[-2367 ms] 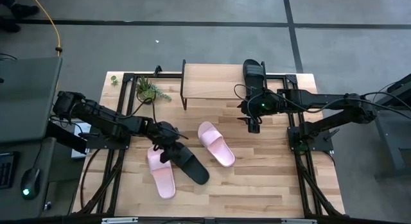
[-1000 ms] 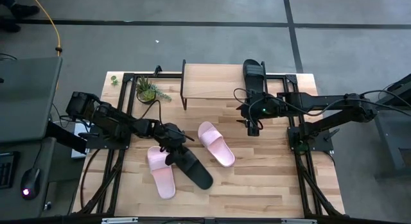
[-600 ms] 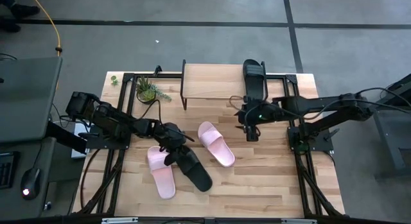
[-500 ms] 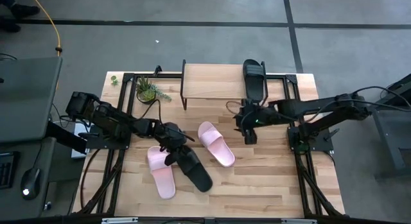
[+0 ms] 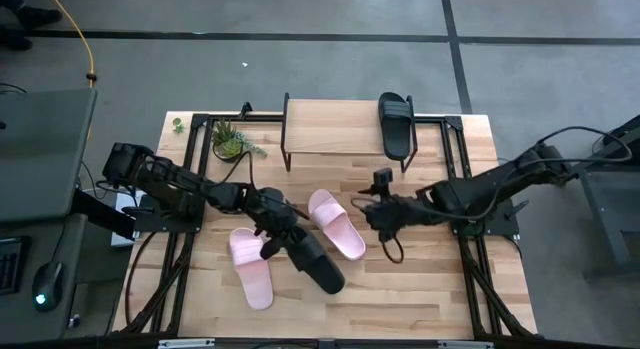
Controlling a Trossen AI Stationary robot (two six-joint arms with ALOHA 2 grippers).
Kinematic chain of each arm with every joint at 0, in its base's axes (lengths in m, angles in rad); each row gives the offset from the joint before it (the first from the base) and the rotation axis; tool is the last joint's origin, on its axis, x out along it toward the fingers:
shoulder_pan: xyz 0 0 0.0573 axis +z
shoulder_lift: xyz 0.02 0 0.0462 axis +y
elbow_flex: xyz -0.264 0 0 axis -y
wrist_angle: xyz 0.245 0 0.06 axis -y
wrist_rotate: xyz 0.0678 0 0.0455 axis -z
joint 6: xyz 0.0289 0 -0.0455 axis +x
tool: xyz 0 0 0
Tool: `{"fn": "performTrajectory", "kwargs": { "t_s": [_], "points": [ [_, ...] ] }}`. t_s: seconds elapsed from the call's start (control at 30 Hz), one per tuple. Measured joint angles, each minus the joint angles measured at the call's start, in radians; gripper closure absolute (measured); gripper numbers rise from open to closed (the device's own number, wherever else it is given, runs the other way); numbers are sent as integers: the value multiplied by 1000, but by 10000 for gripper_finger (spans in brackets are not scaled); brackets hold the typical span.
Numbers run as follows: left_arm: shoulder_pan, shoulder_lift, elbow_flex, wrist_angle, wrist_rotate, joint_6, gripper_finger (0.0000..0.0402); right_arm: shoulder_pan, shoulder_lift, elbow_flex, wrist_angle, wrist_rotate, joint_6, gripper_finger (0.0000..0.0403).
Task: Pick and place slides into the shelf
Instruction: Put the black slipper on the shelf
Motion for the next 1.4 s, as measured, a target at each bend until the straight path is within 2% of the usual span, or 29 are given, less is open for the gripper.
{"fn": "performTrajectory", "kwargs": {
  "t_s": [0.13,0.27,0.53,0.67,0.8,0.9,1.1,1.4],
  "points": [
    [1,0,51,-71,1,46,397,73,0,0,28,103,-7,180],
    [1,0,110,-143,1,89,386,143,3,0,68,199,-45,180],
    [1,-1,240,-266,1,184,397,250,3,0,158,311,-122,180],
    [1,-1,302,-332,1,205,389,294,25,0,163,384,-152,180],
    [1,-1,355,-375,-10,229,383,331,82,0,223,462,-250,180],
    [1,-1,389,-383,-13,238,390,353,137,6,340,550,-382,180],
    [38,-2,467,-496,-18,251,395,402,252,93,448,728,-581,180],
    [125,-2,537,-596,5,231,378,444,394,237,448,761,-683,180]
  ]
}}
